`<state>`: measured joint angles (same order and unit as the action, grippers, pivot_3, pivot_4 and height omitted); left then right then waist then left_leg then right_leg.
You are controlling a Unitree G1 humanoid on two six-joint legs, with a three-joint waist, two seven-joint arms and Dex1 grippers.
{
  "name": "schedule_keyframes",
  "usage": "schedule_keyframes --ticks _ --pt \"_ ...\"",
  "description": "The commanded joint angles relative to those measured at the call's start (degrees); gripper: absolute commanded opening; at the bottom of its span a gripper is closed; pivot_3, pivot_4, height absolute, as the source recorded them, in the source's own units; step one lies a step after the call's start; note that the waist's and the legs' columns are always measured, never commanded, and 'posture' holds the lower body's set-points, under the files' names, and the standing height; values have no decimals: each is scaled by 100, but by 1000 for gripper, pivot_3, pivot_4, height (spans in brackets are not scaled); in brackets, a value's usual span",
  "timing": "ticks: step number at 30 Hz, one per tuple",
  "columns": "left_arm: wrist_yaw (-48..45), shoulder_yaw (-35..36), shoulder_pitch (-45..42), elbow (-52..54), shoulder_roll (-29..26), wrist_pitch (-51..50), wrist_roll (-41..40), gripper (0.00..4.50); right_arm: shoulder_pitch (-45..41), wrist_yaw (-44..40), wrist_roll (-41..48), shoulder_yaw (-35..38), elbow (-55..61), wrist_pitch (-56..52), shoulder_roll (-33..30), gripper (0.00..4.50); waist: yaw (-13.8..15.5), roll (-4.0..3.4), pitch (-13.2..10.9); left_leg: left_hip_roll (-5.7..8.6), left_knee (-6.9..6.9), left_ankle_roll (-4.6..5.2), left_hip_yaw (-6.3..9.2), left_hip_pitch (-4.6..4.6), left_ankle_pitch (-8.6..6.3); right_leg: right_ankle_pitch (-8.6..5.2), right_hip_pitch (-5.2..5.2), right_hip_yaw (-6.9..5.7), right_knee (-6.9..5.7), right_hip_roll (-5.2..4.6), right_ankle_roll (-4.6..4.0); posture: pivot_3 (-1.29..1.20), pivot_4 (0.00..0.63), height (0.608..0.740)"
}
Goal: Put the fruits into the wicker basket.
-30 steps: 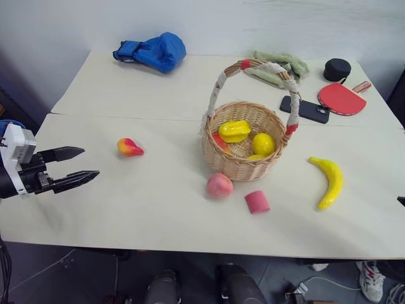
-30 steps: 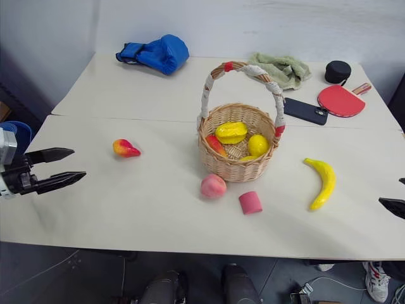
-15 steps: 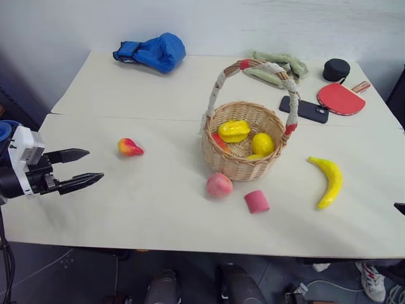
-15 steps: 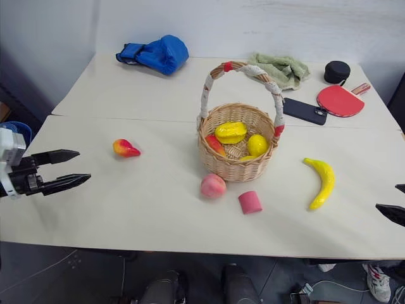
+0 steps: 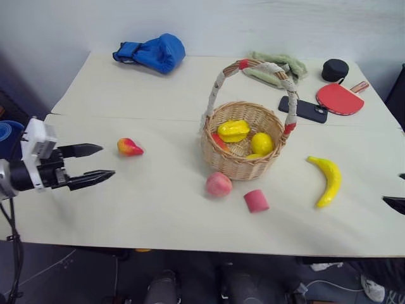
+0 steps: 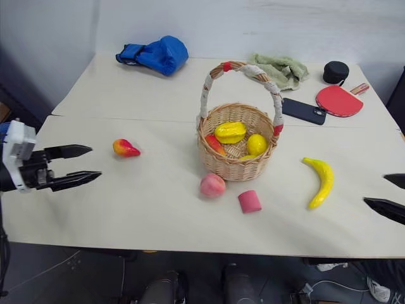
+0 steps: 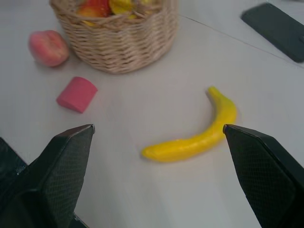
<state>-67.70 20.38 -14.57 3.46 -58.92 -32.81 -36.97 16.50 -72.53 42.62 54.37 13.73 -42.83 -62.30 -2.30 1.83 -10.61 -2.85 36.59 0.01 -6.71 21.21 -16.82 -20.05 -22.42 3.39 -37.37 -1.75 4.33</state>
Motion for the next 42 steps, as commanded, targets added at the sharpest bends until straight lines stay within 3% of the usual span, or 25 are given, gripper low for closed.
schedule_keyframes --ticks 1,3,6,12,17,21,24,29,32,35,42 --pt "-358 -431 -382 732 17 -262 -446 4476 -389 320 550 -708 983 -239 1 4500 -8 0 -1 0 10 -1 2 2 0 0 -1 0 -7 0 0 0 150 740" --pt "-493 -752 -658 970 86 -305 -521 4476 -699 533 534 -1393 1390 -139 41 4500 -8 0 -1 -5 33 -5 7 6 -1 0 -1 -2 -16 9 0 0 150 740" --pt "-693 -1374 -1209 1161 315 -131 -360 4476 -1122 707 -275 -2925 1834 577 114 4500 -11 -1 -2 -5 51 -3 9 6 -3 0 4 -2 -21 12 0 0 150 740" --pt "-882 -2030 -1974 1031 761 -82 -203 4476 -2327 1294 -1972 -5239 1067 1719 841 4500 -17 0 -2 -3 73 -20 5 28 5 1 -11 2 -21 17 3 0 150 740" --pt "-886 -2155 -2111 1025 891 -94 -118 4476 -2833 1527 -2966 -6094 124 2424 1282 4500 -42 -1 -4 -5 82 -22 0 30 6 -2 -17 6 -32 19 6 0 150 740" --pt "-918 -2101 -2111 961 857 -73 -70 4476 -2963 1399 -3096 -6289 -300 2713 1498 4500 -45 -1 -4 -8 91 -24 0 31 7 -2 -17 5 -39 20 7 0 150 740" --pt "-899 -2089 -2118 908 873 -23 -20 4500 -3100 1398 -3124 -6316 -513 2814 1696 4127 -79 -1 -4 -10 103 -24 0 29 8 -2 -14 5 -49 20 7 0 150 740" --pt "-860 -2117 -2136 905 932 0 13 4500 -3036 1259 -2930 -6204 -406 2705 1830 2559 -74 -1 -4 -11 109 -23 2 29 7 -2 -12 4 -54 20 7 0 150 740" --pt "-842 -2116 -2140 898 969 14 40 4500 -2805 1364 -2705 -5858 -145 2496 1782 1882 -68 -1 -4 -11 109 -22 3 29 6 -2 -11 3 -53 19 7 0 150 740" --pt "-739 -2074 -2141 940 1041 -22 13 4500 -2349 1863 -2160 -4742 363 1880 1764 1561 -26 -2 -5 -10 110 -22 6 32 5 -2 -11 2 -53 17 7 0 150 740" --pt "-270 -1836 -2100 1114 1396 -310 -330 4500 -1133 2838 -1636 -1558 677 778 1678 1561 88 -3 -5 -8 111 -18 13 34 3 -2 -2 1 -46 15 8 0 150 740"
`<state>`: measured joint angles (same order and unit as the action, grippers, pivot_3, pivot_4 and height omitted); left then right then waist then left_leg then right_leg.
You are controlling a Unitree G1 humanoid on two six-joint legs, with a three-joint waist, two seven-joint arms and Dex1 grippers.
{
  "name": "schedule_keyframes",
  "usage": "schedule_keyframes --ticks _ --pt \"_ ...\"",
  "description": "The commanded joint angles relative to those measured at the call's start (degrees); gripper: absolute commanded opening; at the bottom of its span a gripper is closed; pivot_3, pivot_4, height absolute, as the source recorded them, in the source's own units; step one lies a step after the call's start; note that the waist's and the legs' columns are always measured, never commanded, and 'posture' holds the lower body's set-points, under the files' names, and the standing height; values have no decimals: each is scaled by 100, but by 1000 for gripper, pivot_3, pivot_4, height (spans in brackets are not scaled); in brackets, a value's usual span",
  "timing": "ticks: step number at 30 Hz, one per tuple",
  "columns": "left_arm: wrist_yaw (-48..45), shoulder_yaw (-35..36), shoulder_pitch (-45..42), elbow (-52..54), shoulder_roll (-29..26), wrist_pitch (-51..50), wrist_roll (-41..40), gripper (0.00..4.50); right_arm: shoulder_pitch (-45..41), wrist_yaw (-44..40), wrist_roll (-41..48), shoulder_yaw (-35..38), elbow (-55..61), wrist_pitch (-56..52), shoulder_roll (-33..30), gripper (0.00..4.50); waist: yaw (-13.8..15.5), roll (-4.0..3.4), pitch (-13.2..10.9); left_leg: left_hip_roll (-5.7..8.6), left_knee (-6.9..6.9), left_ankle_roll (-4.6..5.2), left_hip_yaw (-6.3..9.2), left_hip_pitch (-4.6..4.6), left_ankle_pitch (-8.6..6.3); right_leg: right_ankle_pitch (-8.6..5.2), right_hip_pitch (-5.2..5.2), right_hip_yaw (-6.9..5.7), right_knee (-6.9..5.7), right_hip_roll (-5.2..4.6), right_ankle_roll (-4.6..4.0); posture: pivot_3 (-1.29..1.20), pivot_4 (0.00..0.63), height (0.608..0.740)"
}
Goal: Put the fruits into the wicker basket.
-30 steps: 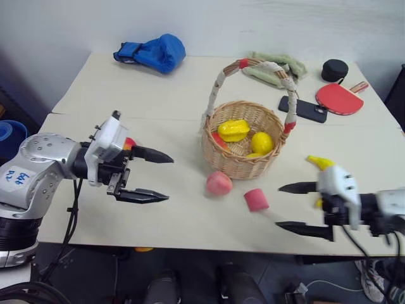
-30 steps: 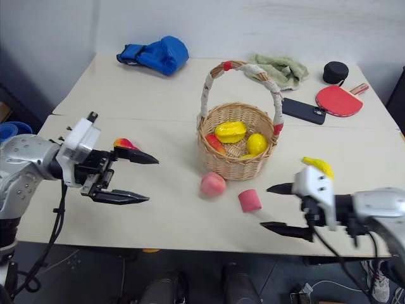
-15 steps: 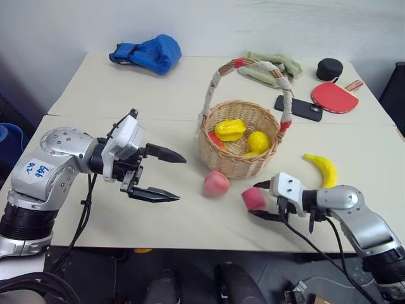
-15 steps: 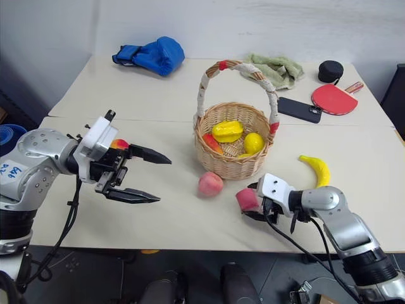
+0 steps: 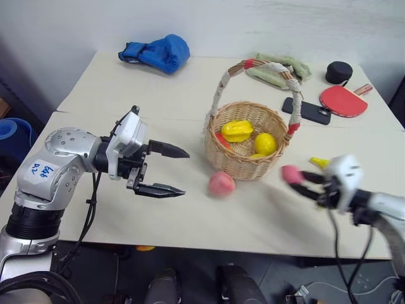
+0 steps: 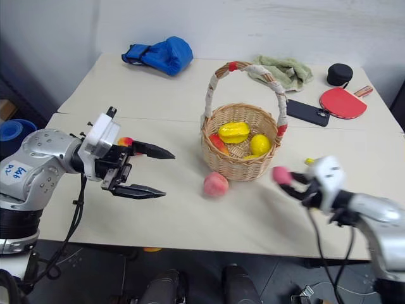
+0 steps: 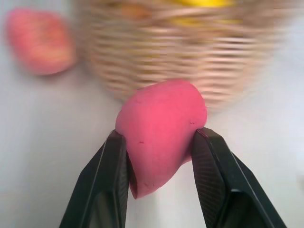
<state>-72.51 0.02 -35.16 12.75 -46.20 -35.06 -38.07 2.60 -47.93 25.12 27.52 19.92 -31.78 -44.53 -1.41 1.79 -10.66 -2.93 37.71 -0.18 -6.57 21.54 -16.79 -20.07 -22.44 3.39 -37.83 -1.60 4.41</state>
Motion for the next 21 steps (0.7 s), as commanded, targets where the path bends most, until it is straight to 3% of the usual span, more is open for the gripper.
schedule_keyframes --ticks 1,7,12,13,19,21 --pt "280 191 -48 194 188 -91 -219 4500 372 553 -9 1366 -70 -363 -96 1561 -8 0 0 -1 0 0 0 -1 0 0 2 0 1 1 0 0 150 740" --pt "480 17 -116 150 455 26 -33 4500 750 1506 -879 1165 -1001 -171 188 1561 -83 2 3 1 -12 -4 -12 -16 2 0 5 12 2 6 0 0 150 740" --pt "480 2 -183 101 496 14 -11 4500 558 1928 -927 975 -1493 -234 527 1561 -153 -8 2 3 -27 -12 -18 -23 8 0 1 19 0 7 0 0 150 740" --pt "470 -10 -177 87 478 31 23 4500 555 1907 -839 1005 -1454 -278 554 2186 -159 -12 3 3 -29 -13 -18 -23 9 0 0 19 0 7 0 0 150 740" --pt "630 112 28 96 394 65 146 4500 621 1687 -374 1492 -871 -809 189 4281 -166 -19 3 2 -37 -20 -17 -26 13 0 1 18 0 7 1 0 150 740" --pt "743 201 141 92 322 150 267 4500 503 1514 -132 1672 -605 -1032 -114 4482 -175 -21 2 5 -40 -18 -19 -26 15 -1 1 19 1 5 2 0 150 740"
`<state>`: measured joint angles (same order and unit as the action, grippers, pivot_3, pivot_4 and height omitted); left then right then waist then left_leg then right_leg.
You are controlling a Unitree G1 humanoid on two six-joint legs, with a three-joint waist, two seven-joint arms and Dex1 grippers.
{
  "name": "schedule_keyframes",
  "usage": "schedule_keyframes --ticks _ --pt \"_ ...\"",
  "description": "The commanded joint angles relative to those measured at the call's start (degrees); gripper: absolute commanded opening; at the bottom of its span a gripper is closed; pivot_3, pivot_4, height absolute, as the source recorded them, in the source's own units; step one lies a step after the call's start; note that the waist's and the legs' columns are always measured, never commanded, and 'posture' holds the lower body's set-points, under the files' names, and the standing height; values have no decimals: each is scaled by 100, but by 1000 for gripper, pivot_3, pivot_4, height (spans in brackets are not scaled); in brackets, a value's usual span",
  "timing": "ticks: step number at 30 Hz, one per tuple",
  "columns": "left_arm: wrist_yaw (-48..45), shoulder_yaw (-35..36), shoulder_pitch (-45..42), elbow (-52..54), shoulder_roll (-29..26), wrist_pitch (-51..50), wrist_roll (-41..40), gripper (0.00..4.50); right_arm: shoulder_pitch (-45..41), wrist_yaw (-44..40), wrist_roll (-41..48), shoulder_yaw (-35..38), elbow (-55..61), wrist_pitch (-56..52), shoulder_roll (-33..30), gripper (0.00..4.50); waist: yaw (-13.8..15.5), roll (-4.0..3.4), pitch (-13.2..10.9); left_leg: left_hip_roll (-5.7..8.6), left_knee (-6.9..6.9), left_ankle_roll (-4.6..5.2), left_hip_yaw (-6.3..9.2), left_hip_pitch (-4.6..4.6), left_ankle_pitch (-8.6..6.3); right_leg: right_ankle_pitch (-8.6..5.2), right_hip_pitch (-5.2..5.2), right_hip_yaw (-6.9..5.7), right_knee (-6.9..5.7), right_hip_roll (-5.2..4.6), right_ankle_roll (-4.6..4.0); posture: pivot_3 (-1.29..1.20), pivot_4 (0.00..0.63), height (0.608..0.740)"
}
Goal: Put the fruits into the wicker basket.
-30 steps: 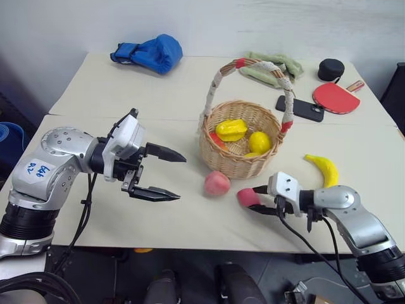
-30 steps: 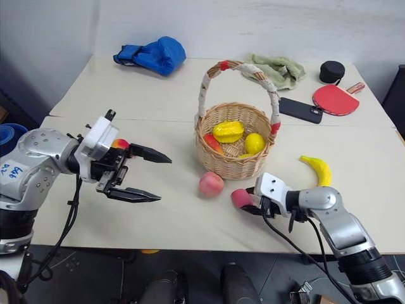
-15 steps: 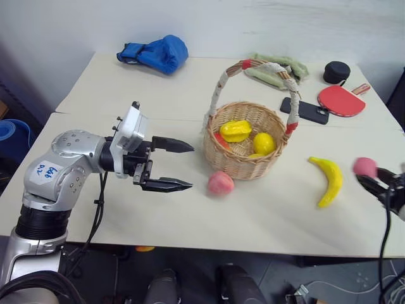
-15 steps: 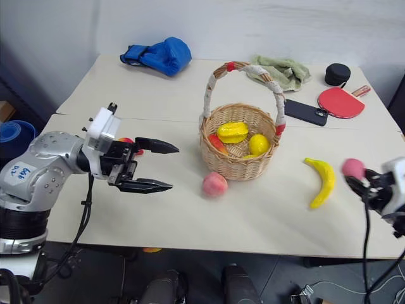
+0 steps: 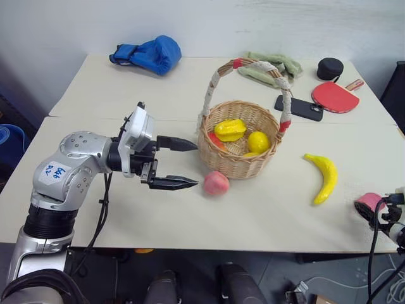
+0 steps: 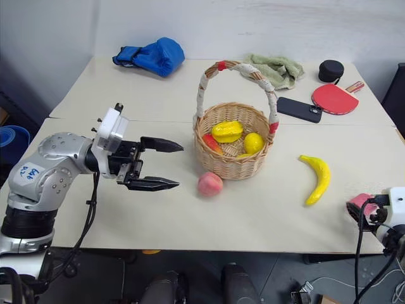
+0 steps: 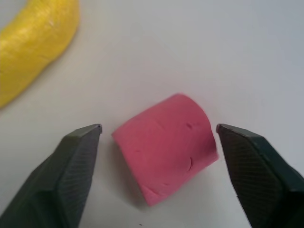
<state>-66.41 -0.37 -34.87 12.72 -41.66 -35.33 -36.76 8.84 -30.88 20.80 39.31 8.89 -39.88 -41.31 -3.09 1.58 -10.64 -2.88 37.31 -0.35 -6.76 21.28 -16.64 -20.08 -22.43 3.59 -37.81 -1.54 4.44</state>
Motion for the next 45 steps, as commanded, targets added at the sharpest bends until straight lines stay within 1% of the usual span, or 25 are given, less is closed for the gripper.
schedule_keyframes --ticks 1,2,4,6,7,9,11,12,14,17,19,21,24,25,28,31,35,38,42,43,44,45 --pt "229 329 157 36 -187 224 217 4500 -223 -362 532 562 692 -360 -614 4482 -17 0 0 -1 -1 0 -1 -2 0 0 0 1 0 0 0 0 150 740" --pt "359 462 205 -72 -270 263 316 4500 -320 -658 882 599 968 -505 -808 4482 -32 -1 -1 -1 -3 0 -2 -3 0 0 0 2 0 1 0 0 150 740" --pt "585 746 356 -347 -485 433 565 4500 -471 -1303 1881 697 1625 -942 -1126 4482 -53 -1 -2 -4 -10 -5 -1 -8 3 0 -1 3 -2 6 0 0 150 740" --pt "784 924 506 -568 -640 620 804 4500 -527 -1679 2604 783 2080 -1241 -1337 4482 -48 1 -3 -15 -23 -12 7 -11 7 0 -1 0 -2 17 -1 0 150 740" --pt "1000 1071 724 -739 -798 688 1048 4500 -685 -1858 3195 743 2374 -1392 -1520 4482 -31 5 -5 -20 -23 -15 19 -9 5 0 0 -4 -1 24 -1 0 150 740" --pt "1181 1214 1127 -941 -1046 956 1444 4500 -928 -1957 3912 613 2712 -1574 -1747 4482 -19 5 -5 -27 -25 -20 26 -4 1 0 0 -10 4 28 -2 0 150 740" --pt "1121 1178 1472 -1090 -1241 1475 1804 4500 -1171 -1839 4233 346 2870 -1598 -1856 4482 -11 16 -6 -27 -24 0 24 0 -14 0 -2 -14 10 17 -1 0 150 740" --pt "1105 1125 1483 -1249 -1290 1709 1945 4500 -1315 -1766 4370 171 2931 -1587 -1895 4482 -11 26 -6 -28 -20 18 24 2 -28 0 -1 -16 14 12 -1 0 150 740" --pt "1193 1027 1070 -1908 -1240 2066 2165 4500 -1592 -1683 4635 -178 3036 -1549 -1970 4482 66 41 -13 -25 -15 26 25 18 -33 0 -1 -24 36 1 -2 0 150 740" --pt "1085 744 420 -2905 -1195 2784 2547 4500 -1936 -1608 4917 -574 3111 -1492 -2042 4482 163 53 -17 -6 -5 48 33 34 -31 2 -6 -35 38 -24 -2 0 150 740" --pt "776 293 -280 -3885 -1106 3500 2983 4500 -2246 -1583 4936 -911 3114 -1368 -2034 4482 162 54 -16 8 -10 61 32 36 -30 2 -7 -37 40 -42 -1 0 150 740" --pt "508 -109 -986 -4826 -913 4044 3344 4500 -2487 -1554 4905 -1165 3089 -1267 -1999 4482 162 54 -16 22 -9 72 29 38 -27 3 -9 -48 40 -59 1 0 150 740" --pt "-15 -483 -1677 -5797 -616 4464 3582 4500 -2670 -1390 4810 -1397 3050 -1202 -1938 4482 157 55 -15 24 -6 81 22 50 -29 6 -19 -69 40 -68 5 0 150 740" --pt "-39 -618 -1860 -6111 -550 4703 3759 4500 -2698 -1315 4766 -1450 3042 -1178 -1909 4482 158 55 -15 21 1 80 20 70 -29 6 -36 -88 38 -73 7 0 150 740" --pt "365 -966 -2417 -7042 -295 5249 4324 4500 -2627 -1112 4751 -1465 3104 -1113 -1838 4482 133 56 -15 11 49 60 1 141 -20 12 -124 -146 -15 -90 18 0 150 740" --pt "629 -1258 -2751 -7673 -175 5578 4777 4500 -2468 -972 4872 -1328 3218 -1111 -1814 4482 137 56 -15 3 77 61 6 191 -24 17 -168 -170 -32 -90 26 0 150 740" --pt "961 -1495 -3019 -8154 -139 5813 5220 4500 -2224 -847 4918 -1121 3288 -1087 -1855 4482 151 57 -15 8 86 64 -7 199 -25 22 -191 -170 -65 -100 34 0 150 740" --pt "1065 -1598 -3113 -8330 -162 5951 5447 3902 -2056 -786 4933 -986 3323 -1047 -1859 4500 146 57 -15 9 96 70 -12 198 -22 22 -187 -166 -65 -101 33 0 150 740" --pt "1085 -1602 -3145 -8423 -199 6016 5557 2650 -1916 -768 4878 -954 3344 -956 -1858 4500 139 57 -14 10 96 95 -18 195 -18 28 -184 -161 -63 -101 22 0 150 740" --pt "1075 -1589 -3143 -8427 -207 6028 5563 2406 -1896 -772 4862 -951 3342 -932 -1858 4500 139 57 -14 10 96 95 -18 195 -17 29 -184 -160 -65 -101 20 0 150 740" --pt "1052 -1567 -3140 -8424 -214 6033 5555 2218 -1891 -770 4851 -957 3332 -913 -1856 4500 140 57 -14 10 96 94 -18 194 -16 29 -184 -160 -68 -101 20 0 150 740" --pt "998 -1526 -3137 -8410 -217 6041 5518 2163 -1897 -767 4842 -968 3317 -893 -1853 4500 141 57 -14 10 97 94 -17 193 -16 29 -184 -161 -71 -101 20 0 150 740"
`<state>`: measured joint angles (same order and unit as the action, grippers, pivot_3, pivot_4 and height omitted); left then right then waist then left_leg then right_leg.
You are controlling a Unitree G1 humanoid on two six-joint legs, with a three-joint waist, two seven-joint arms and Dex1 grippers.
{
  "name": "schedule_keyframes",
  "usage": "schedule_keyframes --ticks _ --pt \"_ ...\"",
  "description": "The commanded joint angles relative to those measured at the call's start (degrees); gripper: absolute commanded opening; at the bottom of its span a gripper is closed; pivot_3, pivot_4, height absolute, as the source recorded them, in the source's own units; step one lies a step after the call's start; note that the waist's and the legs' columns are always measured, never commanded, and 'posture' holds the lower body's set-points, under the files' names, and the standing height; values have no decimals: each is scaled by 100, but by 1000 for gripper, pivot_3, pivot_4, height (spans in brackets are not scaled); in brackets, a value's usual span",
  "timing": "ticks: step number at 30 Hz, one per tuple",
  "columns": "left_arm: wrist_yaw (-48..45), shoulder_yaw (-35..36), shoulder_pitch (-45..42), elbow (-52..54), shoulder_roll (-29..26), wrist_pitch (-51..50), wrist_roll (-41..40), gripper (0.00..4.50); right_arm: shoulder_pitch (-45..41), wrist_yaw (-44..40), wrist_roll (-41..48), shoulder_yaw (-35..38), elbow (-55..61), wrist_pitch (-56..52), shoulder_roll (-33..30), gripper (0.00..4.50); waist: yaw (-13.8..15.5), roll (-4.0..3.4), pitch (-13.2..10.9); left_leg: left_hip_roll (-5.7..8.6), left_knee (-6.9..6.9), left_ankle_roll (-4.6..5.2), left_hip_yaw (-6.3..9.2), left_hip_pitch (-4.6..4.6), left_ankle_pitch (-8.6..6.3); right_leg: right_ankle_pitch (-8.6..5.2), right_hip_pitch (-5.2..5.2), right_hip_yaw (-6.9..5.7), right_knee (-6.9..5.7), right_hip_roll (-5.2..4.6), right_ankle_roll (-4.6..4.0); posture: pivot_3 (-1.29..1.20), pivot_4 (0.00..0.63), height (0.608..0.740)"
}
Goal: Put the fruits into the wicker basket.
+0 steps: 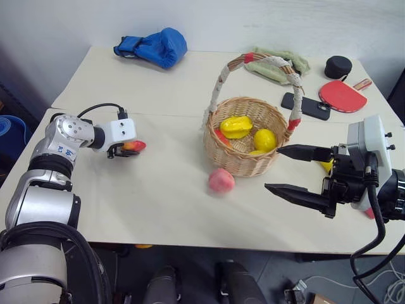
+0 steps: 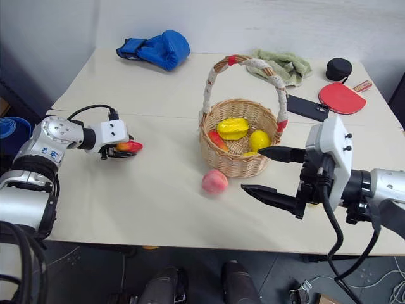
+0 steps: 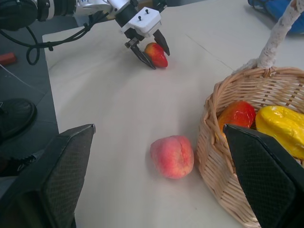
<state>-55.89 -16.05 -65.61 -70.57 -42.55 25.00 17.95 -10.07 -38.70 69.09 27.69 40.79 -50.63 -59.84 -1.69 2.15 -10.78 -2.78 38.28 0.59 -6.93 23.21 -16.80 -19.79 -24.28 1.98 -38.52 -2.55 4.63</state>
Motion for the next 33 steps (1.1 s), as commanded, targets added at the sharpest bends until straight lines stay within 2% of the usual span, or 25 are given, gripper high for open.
schedule_keyframes --ticks 1,4,6,8,10,12,16,20,23,28,33 --pt "-256 152 -66 -33 -103 -12 -104 2143 -24 16 -3 169 97 207 0 4500 1 0 0 0 0 -1 0 0 0 0 0 0 -1 0 0 0 150 740" --pt "-1456 678 -31 323 51 -238 -939 2140 -7 1 -53 159 47 264 -7 4500 9 0 0 0 0 -24 1 2 14 0 -3 -5 -4 0 0 0 150 740" --pt "-2560 1131 43 1359 251 -1357 -1960 2140 54 13 -101 199 20 277 -4 4500 24 1 -1 -1 2 -28 1 5 15 0 -5 -11 -6 0 0 0 150 740" --pt "-3111 1322 288 2887 370 -2678 -2812 2140 128 52 -147 251 9 284 -1 4500 49 2 -1 0 12 -27 13 15 15 0 -5 -19 -9 -1 0 0 150 740" --pt "-3080 1348 505 4205 461 -3686 -3293 2140 196 89 -186 287 18 290 6 4500 32 2 -1 -1 21 -27 20 20 12 2 -4 -18 -17 -2 5 0 150 740" --pt "-2720 1308 620 5159 604 -4272 -3443 2140 274 126 -200 327 33 301 16 4500 21 1 -1 0 25 -27 25 19 12 10 -1 -15 -36 -2 20 0 150 740" --pt "-1309 966 429 6247 1239 -5431 -3065 2140 430 271 -381 398 68 334 33 4500 23 -4 0 1 40 -27 30 0 11 11 20 -11 -24 1 22 0 150 740" --pt "-71 433 171 6495 1823 -6343 -2458 2140 497 467 -642 373 39 337 42 4500 16 -4 0 1 61 -24 44 -5 10 11 52 -5 1 16 21 0 150 740" --pt "305 130 104 6421 2177 -6237 -2235 2140 537 520 -656 402 58 355 107 4500 13 -6 1 1 59 -23 41 -6 9 11 53 2 9 19 21 0 150 740" --pt "774 -127 -206 5683 2745 -5896 -1947 2140 613 672 -713 351 171 391 247 4500 44 -8 0 2 58 -24 43 -2 10 11 52 3 14 20 21 0 150 740" --pt "744 38 -389 5072 2844 -5551 -2033 3735 725 729 -888 296 205 430 282 4500 27 -11 0 1 56 -23 39 -4 9 11 54 5 23 20 21 0 150 740"
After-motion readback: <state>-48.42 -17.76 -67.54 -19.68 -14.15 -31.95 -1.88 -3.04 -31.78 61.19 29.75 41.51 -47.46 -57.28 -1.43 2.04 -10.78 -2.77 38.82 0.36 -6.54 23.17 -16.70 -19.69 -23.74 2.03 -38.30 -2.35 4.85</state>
